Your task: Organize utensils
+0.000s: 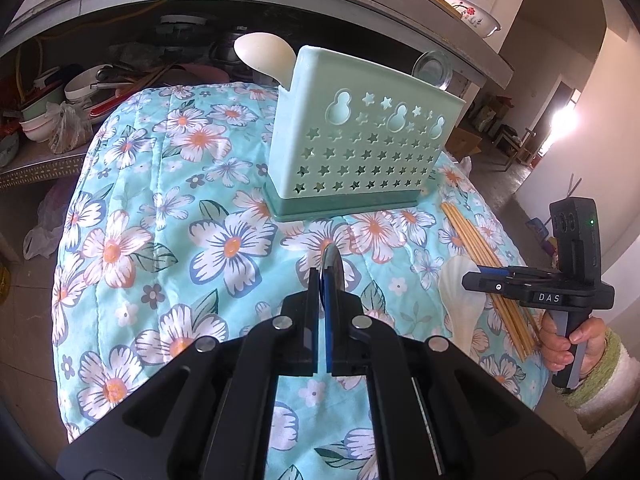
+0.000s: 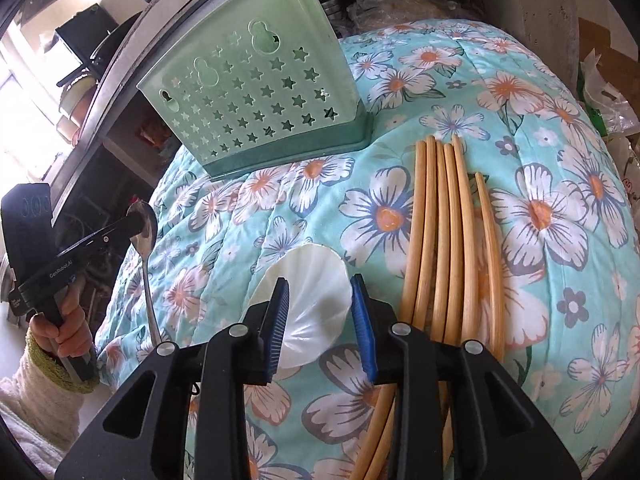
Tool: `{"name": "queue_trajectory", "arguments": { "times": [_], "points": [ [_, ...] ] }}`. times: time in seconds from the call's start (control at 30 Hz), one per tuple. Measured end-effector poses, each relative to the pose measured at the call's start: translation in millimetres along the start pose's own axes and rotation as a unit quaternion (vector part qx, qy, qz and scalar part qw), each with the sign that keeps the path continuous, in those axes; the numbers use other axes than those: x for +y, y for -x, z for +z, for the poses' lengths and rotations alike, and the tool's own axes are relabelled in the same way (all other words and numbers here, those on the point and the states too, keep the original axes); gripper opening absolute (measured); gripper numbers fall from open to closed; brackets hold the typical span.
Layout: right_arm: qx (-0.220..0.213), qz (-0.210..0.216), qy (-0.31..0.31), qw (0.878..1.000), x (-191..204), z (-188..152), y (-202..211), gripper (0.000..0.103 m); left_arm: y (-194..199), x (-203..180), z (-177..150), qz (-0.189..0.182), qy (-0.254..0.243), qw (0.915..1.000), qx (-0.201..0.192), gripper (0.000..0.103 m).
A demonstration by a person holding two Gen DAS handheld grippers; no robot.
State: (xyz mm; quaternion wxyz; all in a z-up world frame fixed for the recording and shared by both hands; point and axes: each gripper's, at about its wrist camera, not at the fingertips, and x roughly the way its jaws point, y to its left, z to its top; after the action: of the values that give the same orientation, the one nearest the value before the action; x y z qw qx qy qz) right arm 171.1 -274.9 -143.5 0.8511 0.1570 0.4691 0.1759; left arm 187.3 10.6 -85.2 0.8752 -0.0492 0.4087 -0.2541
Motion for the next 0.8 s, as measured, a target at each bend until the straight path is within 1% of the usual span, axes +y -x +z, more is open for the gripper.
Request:
{"name": "queue_trajectory", "arguments": {
  "times": [0.07, 0.13, 0.17, 0.3, 0.43, 0.53, 0.67, 0.8],
  "points": [
    [0.002, 0.000, -0.001, 1.000, 1.1, 1.1, -3.3, 0.031, -0.7, 0.4, 0.2, 0.000, 0.001, 1.0000, 0.001, 0.002],
    [0.002, -0.002, -0.003, 1.000, 1.5, 2.5, -6.3, 0.023, -1.2, 0.9, 0.5, 0.002, 0.002, 1.0000, 0.001, 0.002],
    [0.004, -0.003, -0.003, 1.000, 1.9, 3.2, -7.1, 0.014, -1.2, 1.5, 0.5, 0.002, 0.002, 1.0000, 0.000, 0.002],
    [-0.004, 0.004, -0.008, 1.000, 3.2, 3.6, -2.8, 0.008, 0.5, 2.3, 1.1, 0.007, 0.003, 1.0000, -0.002, 0.002],
    [-0.033, 0.006, 0.002, 0.999, 8.9, 4.8, 15.1, 0.006, 4.7, 0.9, 3.0, 0.015, 0.001, 0.9999, -0.006, 0.001],
    [-0.056, 0.004, 0.015, 0.998, 15.6, 6.7, 32.2, 0.005, 12.5, -2.1, 6.9, 0.021, -0.002, 0.9996, -0.016, 0.001],
    [-0.095, -0.019, 0.049, 0.994, 27.6, 10.5, 63.8, 0.003, 28.6, -8.0, 16.6, 0.032, -0.012, 0.9986, -0.041, 0.001],
    [-0.143, -0.043, 0.081, 0.985, 40.8, 13.5, 95.7, 0.003, 47.0, -14.6, 31.4, 0.039, -0.017, 0.9967, -0.070, 0.001]
  ]
}}
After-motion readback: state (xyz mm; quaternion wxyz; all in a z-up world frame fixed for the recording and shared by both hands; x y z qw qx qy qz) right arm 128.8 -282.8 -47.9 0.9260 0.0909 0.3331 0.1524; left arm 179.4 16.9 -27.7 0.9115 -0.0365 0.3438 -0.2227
